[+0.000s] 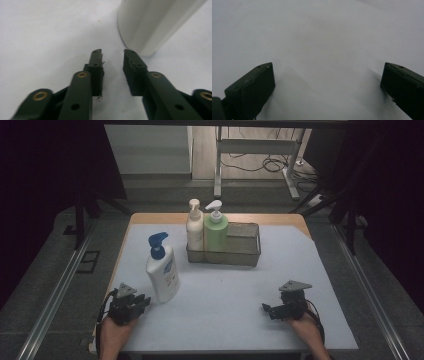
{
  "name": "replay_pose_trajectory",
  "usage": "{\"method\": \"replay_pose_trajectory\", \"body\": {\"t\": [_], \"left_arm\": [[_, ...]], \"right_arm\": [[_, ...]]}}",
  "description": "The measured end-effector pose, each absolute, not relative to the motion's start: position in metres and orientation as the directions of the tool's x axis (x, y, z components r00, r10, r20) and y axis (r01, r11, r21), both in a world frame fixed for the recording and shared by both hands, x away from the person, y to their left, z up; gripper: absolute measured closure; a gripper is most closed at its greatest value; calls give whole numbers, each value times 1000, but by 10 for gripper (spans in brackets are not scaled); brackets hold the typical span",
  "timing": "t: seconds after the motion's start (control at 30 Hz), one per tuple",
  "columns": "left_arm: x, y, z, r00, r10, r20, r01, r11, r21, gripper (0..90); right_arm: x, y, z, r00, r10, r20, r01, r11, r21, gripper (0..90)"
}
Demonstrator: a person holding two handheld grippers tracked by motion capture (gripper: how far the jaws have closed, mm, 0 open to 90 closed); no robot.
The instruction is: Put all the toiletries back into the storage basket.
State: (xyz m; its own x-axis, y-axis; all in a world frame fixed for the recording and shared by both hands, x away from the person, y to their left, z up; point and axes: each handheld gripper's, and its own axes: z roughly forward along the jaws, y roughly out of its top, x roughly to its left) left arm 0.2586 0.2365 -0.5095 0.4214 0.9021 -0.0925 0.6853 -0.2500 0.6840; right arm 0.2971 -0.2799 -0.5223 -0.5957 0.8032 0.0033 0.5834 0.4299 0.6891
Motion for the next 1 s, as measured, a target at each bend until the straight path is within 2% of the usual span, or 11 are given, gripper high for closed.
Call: {"method": "replay_pose_trajectory", "body": {"t": [0.27, 0.7, 1.0], "left_arm": [[277, 235, -508, 428, 897, -112, 696, -247, 674, 887], [301, 220, -514, 459, 881, -114, 698, -279, 660, 894], [303, 220, -516, 442, 886, -143, 704, -244, 667, 895]], "right_arm": [[297, -280, -522, -596, 803, 4, 583, 430, 690, 0], [297, -280, -522, -596, 803, 5, 583, 428, 691, 0], [297, -280, -523, -595, 803, 5, 583, 428, 691, 0]]}}
